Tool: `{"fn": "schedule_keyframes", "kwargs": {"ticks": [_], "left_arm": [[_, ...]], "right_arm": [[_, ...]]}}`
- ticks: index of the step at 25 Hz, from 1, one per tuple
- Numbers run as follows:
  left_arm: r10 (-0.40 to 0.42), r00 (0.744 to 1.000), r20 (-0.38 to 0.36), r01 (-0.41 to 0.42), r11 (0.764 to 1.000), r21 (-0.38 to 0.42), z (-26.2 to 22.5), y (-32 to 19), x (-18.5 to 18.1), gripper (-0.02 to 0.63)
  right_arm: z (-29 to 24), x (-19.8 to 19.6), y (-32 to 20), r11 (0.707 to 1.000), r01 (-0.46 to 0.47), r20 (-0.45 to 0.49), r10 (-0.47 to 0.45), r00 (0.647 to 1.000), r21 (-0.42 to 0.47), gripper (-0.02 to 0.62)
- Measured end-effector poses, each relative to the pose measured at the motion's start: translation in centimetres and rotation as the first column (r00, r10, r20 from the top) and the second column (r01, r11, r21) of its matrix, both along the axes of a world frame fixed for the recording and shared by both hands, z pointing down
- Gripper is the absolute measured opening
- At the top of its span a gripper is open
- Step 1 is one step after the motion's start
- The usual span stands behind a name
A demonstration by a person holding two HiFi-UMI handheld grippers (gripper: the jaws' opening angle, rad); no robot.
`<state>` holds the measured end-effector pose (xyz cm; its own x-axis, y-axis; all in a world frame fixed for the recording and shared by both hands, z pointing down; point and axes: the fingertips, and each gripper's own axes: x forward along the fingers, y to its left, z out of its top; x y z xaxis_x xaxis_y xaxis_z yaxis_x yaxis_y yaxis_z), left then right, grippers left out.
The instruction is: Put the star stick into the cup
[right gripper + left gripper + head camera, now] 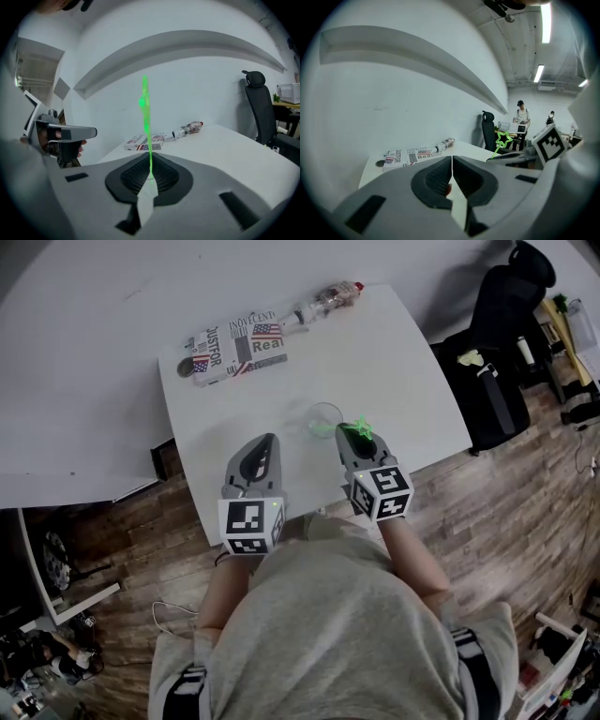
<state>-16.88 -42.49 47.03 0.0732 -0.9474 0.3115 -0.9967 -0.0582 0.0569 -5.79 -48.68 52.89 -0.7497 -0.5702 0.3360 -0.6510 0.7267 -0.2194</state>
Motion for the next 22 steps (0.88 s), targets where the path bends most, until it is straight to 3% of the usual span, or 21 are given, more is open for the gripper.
{"fn": "schedule_keyframes", "kwargs": {"ticks": [22], "left_arm": [[0.012,1.000,0.001,-0.012,1.000,-0.001,0.4,0.1,0.7,0.009]], "right_arm": [[1.4,1.9,-1.9,0.998,-0.063,-0.024,0.063,0.998,-0.009,0.037]]}}
